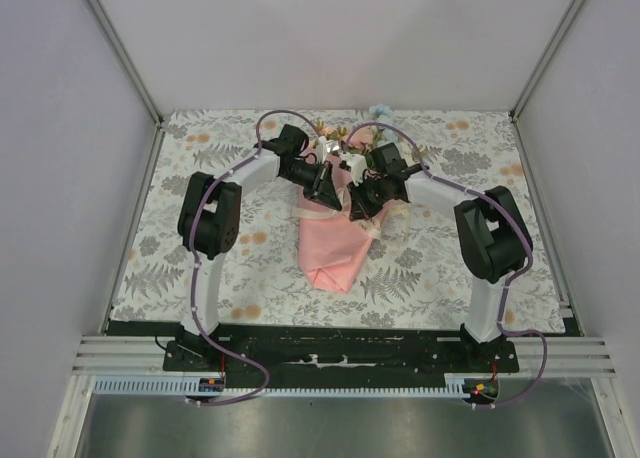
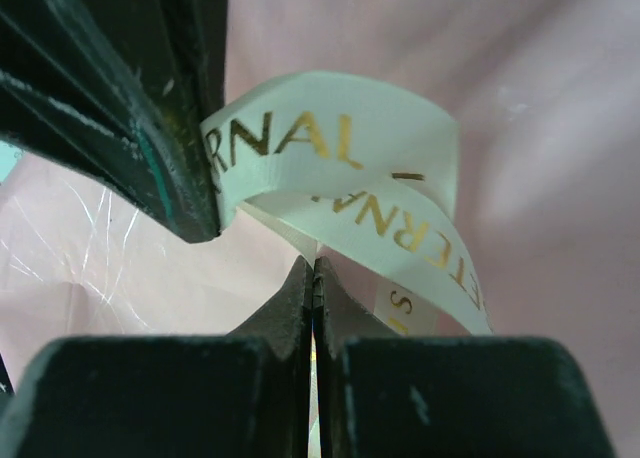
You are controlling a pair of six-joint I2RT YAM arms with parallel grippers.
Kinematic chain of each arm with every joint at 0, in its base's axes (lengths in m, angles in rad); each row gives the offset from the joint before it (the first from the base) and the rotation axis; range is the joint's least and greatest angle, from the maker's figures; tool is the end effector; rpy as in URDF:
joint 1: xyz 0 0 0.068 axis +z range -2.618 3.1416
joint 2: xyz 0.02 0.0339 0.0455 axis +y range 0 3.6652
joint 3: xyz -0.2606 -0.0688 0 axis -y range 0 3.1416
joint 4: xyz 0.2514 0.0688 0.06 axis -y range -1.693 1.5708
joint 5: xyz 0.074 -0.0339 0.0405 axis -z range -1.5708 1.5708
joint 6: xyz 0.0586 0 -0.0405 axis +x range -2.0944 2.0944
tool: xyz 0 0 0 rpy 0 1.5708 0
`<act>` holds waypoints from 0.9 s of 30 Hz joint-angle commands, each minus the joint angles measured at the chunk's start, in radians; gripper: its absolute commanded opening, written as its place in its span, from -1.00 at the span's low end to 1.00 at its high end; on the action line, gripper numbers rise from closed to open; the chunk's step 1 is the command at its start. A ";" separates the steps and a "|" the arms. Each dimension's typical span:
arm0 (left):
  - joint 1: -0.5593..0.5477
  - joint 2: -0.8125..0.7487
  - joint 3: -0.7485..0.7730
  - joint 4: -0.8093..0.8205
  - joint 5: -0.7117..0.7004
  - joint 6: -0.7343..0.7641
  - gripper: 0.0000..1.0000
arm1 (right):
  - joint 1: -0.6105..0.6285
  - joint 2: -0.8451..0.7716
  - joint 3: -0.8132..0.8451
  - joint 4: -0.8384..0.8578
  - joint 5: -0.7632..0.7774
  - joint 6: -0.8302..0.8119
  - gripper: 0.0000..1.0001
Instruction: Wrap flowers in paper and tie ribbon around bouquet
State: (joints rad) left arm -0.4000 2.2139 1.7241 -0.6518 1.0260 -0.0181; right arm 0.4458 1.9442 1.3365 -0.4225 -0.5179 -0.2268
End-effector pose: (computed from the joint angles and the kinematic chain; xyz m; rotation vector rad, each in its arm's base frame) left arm 0.4132 -0.2291 0.1618 0.7893 2.4377 -1.5165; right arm 0.3664 0.2073 0.1548 -1.0235 2.3578 0.7526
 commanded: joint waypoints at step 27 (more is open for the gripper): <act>0.001 -0.391 -0.359 0.143 -0.279 0.269 0.22 | -0.044 -0.056 -0.433 1.047 -0.125 0.624 -0.93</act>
State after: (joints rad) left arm -0.4107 1.9762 1.3941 -0.4992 0.7654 0.0666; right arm 0.4084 1.8942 0.9463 0.4068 -0.6113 0.3447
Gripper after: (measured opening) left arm 0.572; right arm 0.040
